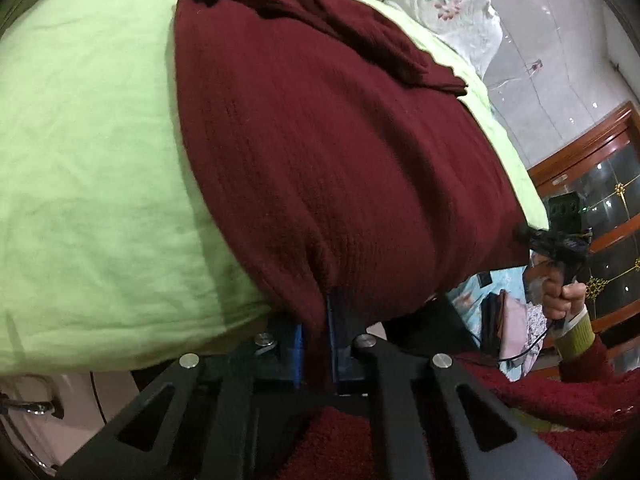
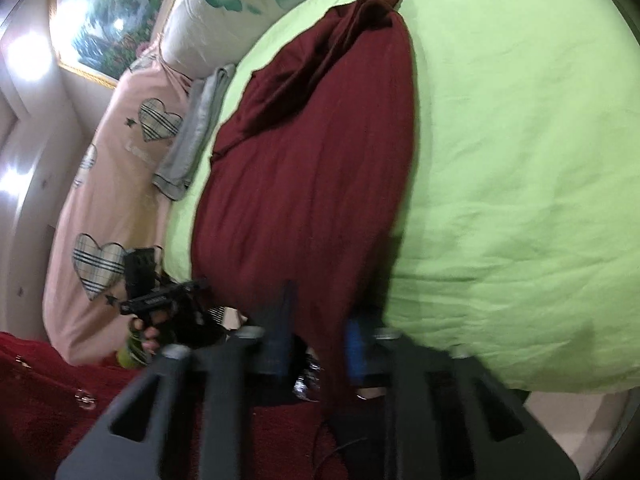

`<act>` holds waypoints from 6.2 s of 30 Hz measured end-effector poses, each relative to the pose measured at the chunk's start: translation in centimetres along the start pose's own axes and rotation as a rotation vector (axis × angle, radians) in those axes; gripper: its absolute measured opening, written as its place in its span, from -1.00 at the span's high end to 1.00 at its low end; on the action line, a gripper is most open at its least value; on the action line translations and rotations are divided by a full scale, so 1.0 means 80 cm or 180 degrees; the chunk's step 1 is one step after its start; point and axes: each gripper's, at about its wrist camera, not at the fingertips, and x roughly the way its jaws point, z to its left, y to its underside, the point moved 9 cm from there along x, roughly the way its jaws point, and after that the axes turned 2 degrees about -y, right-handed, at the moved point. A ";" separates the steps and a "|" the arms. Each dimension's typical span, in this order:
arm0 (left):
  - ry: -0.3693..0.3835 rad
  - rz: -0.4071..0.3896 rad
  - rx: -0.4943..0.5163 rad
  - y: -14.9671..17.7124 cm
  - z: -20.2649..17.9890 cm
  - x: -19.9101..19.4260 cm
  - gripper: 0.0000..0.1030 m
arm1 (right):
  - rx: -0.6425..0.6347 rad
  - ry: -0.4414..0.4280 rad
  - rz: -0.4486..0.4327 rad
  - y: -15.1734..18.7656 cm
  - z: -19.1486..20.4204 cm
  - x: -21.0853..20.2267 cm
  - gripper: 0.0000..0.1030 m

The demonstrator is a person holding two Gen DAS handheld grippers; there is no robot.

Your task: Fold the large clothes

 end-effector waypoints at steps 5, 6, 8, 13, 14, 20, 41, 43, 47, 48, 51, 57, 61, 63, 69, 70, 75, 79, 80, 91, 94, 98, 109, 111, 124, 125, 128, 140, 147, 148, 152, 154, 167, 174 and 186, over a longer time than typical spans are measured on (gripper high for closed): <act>0.0158 -0.0300 -0.0036 -0.011 -0.018 -0.040 0.90 | -0.0066 -0.0299 -0.0246 -0.013 0.022 -0.023 0.90; 0.0211 -0.0386 -0.0074 -0.017 -0.024 -0.051 0.90 | -0.0071 -0.0383 -0.0331 -0.019 0.029 -0.031 0.90; 0.0317 -0.0588 -0.0128 -0.030 -0.031 -0.075 0.91 | -0.0075 -0.0511 -0.0495 -0.033 0.040 -0.045 0.90; 0.0446 -0.1091 -0.0212 -0.090 -0.039 -0.134 0.94 | -0.0122 -0.0671 -0.0792 -0.084 0.068 -0.066 0.90; 0.0437 -0.1173 -0.0210 -0.104 -0.039 -0.142 0.94 | -0.0140 -0.0674 -0.0839 -0.096 0.073 -0.068 0.90; 0.0445 -0.1566 -0.0244 -0.226 -0.032 -0.163 0.94 | -0.0236 -0.0736 -0.1075 -0.198 0.097 -0.075 0.90; -0.0301 -0.1159 -0.1062 -0.452 0.163 0.052 0.92 | 0.0805 0.0127 -0.0793 -0.384 -0.087 0.068 0.88; -0.0296 -0.1147 -0.1019 -0.445 0.162 0.049 0.83 | 0.0873 0.0042 -0.0805 -0.384 -0.087 0.065 0.86; -0.0390 -0.1213 -0.1071 -0.432 0.162 0.017 0.20 | 0.0860 0.0065 -0.1000 -0.388 -0.080 0.036 0.78; -0.0415 -0.1268 -0.1116 -0.428 0.165 0.006 0.16 | 0.0847 0.0087 -0.1130 -0.388 -0.076 0.019 0.72; -0.0257 -0.1374 -0.1159 -0.406 0.157 -0.024 0.16 | 0.0768 0.0092 -0.1360 -0.381 -0.058 -0.014 0.46; 0.0029 -0.1186 -0.0969 -0.348 0.084 -0.018 0.10 | 0.0479 -0.0116 -0.1274 -0.345 0.003 -0.008 0.25; 0.0268 -0.1071 -0.0967 -0.305 0.040 -0.003 0.06 | 0.0385 -0.0209 -0.1099 -0.316 0.027 0.016 0.24; 0.0344 -0.1015 -0.0986 -0.286 0.025 0.008 0.02 | 0.0332 -0.0213 -0.1016 -0.302 0.035 0.031 0.24; 0.0298 -0.0925 -0.1004 -0.257 0.017 0.025 0.02 | 0.0359 -0.0132 -0.0928 -0.276 0.027 0.058 0.24; 0.0284 -0.0921 -0.0999 -0.257 0.018 0.025 0.02 | 0.0402 -0.0095 -0.0941 -0.275 0.020 0.058 0.24; 0.0166 -0.0944 -0.1114 -0.259 0.039 0.015 0.02 | 0.0564 0.0237 -0.1052 -0.277 -0.019 0.043 0.24; 0.0101 -0.0944 -0.1258 -0.244 0.067 0.012 0.02 | 0.0701 0.0293 -0.1090 -0.276 -0.044 0.034 0.24; 0.0094 -0.0914 -0.1319 -0.236 0.074 0.014 0.02 | 0.0708 0.0291 -0.1089 -0.276 -0.046 0.034 0.24; 0.0121 -0.1077 -0.1737 -0.221 0.088 0.010 -0.35 | 0.0430 0.0594 -0.1184 -0.284 -0.005 0.030 0.24; 0.0092 -0.1227 -0.1809 -0.237 0.091 0.016 -0.52 | 0.0294 0.0423 -0.1150 -0.282 0.031 0.042 0.20; -0.0032 -0.1378 -0.1867 -0.263 0.096 0.023 -0.55 | 0.0269 0.0225 -0.1059 -0.277 0.054 0.065 0.14; -0.0176 -0.1436 -0.1885 -0.299 0.114 0.033 0.18 | 0.0063 0.0131 -0.0701 -0.295 0.073 0.138 0.14; -0.0072 -0.1375 -0.1913 -0.301 0.121 0.039 0.65 | 0.0027 0.0202 -0.0575 -0.296 0.070 0.157 0.14; 0.0083 -0.1626 -0.0434 -0.392 -0.070 -0.001 0.75 | 0.0256 -0.0002 -0.0251 -0.294 0.049 0.166 0.19; 0.0106 -0.1587 -0.0270 -0.396 -0.092 0.007 0.75 | 0.0327 -0.0074 -0.0328 -0.298 0.045 0.152 0.18; 0.0197 -0.1351 0.0182 -0.396 -0.156 0.055 0.75 | 0.0603 -0.0337 -0.0551 -0.309 0.028 0.113 0.06; 0.0267 -0.0938 0.0125 -0.364 -0.169 0.137 0.75 | 0.0725 -0.0494 -0.0338 -0.323 0.031 0.130 -0.10; 0.0140 -0.0936 0.0293 -0.357 -0.173 0.134 0.75 | 0.0466 -0.0204 -0.0045 -0.358 0.045 0.200 0.14; 0.0121 -0.0932 0.0318 -0.356 -0.174 0.135 0.75 | 0.0346 -0.0123 -0.0035 -0.362 0.048 0.205 0.42; 0.0106 -0.1006 0.0489 -0.368 -0.196 0.119 0.76 | 0.0036 -0.0121 -0.0099 -0.380 0.072 0.189 0.74; 0.0185 -0.1059 0.0582 -0.379 -0.219 0.111 0.75 | -0.0154 -0.0203 -0.0236 -0.395 0.089 0.157 0.74; 0.0501 -0.0402 0.0775 -0.367 -0.317 0.258 0.75 | 0.0153 0.0406 -0.0293 -0.389 -0.073 0.073 0.75; 0.0464 -0.0371 0.0742 -0.370 -0.314 0.240 0.51 | -0.0032 0.0339 -0.0323 -0.392 -0.059 0.082 0.75; 0.0380 -0.0753 0.0399 -0.356 -0.212 0.108 -0.55 | 0.0190 0.0838 -0.0910 -0.388 -0.087 0.003 0.29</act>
